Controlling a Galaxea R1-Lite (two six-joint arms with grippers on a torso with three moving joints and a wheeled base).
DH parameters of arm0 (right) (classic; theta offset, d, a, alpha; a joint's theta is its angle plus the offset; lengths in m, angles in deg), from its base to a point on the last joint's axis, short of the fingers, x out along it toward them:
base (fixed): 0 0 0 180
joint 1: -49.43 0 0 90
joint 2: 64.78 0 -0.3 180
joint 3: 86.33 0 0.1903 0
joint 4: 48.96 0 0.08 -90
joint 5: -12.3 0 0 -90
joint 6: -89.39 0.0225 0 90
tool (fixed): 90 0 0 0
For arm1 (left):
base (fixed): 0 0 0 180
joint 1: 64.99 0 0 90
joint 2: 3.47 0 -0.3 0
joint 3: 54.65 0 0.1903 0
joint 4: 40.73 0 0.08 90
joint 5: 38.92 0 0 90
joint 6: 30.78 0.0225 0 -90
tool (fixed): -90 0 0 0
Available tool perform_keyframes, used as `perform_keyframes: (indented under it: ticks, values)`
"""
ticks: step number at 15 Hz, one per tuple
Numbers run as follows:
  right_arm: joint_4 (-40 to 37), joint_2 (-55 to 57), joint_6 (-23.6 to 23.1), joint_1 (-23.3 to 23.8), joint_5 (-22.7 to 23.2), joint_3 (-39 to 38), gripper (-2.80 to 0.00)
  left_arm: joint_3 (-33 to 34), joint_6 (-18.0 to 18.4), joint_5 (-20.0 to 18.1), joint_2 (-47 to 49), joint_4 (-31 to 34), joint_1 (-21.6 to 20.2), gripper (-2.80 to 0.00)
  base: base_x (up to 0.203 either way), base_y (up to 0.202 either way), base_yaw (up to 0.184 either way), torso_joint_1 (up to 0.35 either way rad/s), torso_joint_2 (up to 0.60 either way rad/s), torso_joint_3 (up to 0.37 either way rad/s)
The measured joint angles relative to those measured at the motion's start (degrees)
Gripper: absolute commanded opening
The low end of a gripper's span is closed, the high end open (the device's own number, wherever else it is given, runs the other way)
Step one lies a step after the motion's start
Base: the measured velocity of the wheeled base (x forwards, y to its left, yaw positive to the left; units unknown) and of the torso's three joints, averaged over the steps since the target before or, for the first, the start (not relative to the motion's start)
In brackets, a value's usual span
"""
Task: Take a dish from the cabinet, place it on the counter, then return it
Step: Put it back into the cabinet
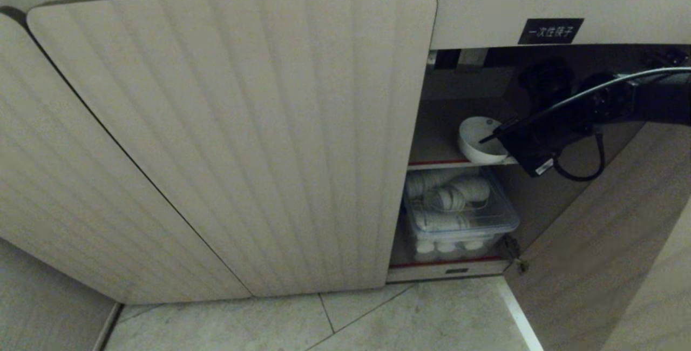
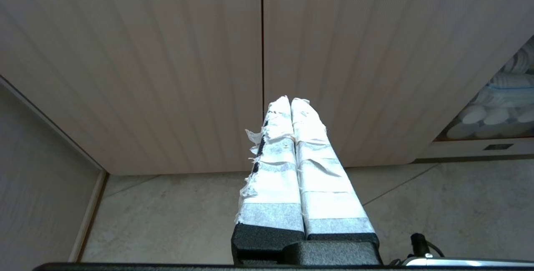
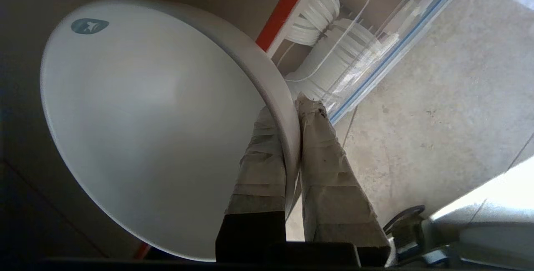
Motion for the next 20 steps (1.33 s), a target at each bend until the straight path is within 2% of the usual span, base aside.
perform_keyframes:
  ticks: [11,20]
  values:
    - [-0.1,3.2,1.2,-0.2,-0.2,6.3,-2.8,0.0,0.0,0.0,0.0,0.0,0.0,-2.8,0.0,0.0,0.0,0.0,0.0,0.0]
    - [0.0,5.2,1.3,-0.8,-0.2,7.1,-2.8,0.0,0.0,0.0,0.0,0.0,0.0,-2.8,0.0,0.0,0.0,0.0,0.0,0.0]
